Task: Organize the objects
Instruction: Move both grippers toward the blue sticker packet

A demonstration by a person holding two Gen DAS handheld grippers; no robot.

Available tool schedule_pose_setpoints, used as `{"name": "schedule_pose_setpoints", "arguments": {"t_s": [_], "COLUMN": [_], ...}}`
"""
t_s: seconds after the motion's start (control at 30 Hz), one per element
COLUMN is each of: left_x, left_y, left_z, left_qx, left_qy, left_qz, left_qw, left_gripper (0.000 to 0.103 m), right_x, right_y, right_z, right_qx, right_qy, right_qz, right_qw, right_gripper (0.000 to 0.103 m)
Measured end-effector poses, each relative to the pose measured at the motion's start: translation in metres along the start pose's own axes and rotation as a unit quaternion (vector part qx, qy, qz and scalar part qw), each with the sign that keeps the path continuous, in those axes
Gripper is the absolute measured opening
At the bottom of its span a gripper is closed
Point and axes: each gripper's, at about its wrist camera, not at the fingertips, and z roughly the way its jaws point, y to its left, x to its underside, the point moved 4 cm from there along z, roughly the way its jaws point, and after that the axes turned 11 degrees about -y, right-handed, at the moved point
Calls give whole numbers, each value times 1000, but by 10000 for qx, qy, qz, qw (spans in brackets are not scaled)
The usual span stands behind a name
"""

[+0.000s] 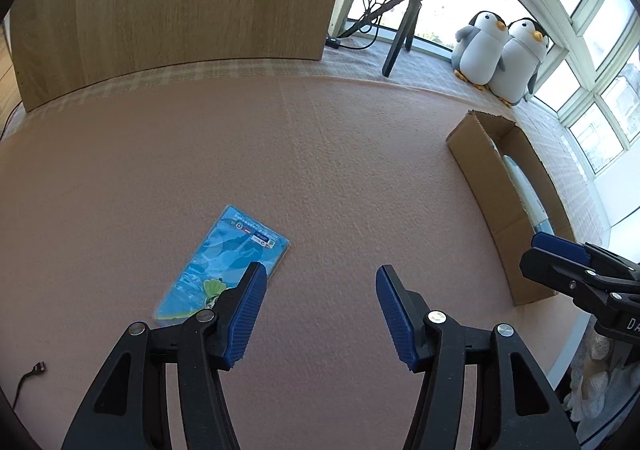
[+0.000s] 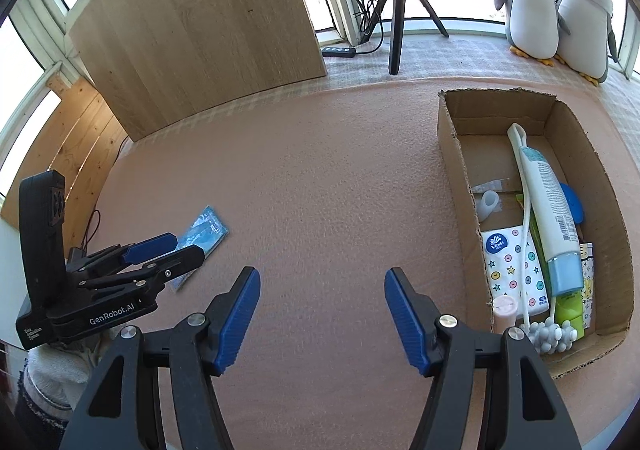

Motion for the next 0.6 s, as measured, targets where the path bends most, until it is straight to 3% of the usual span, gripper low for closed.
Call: {"name": "schedule_pose_setpoints", "arguments": {"t_s": [0.37, 0.6], "left_x": [-6, -10], "left_y": [65, 89], "left_z": [17, 43], "left_qx": [-99, 63], "left_qy": [127, 304], "left_qz": [-342, -684], "left_qw": [9993, 9972], "left_gripper": [68, 66], "right_x": [14, 21], "right_y": [19, 22], "right_z": [8, 10], "right_qx": [3, 31], "right_qy": [128, 189], "right_qz": [116, 172], "right_qw": [9999, 9997], "right_gripper": [61, 61]}}
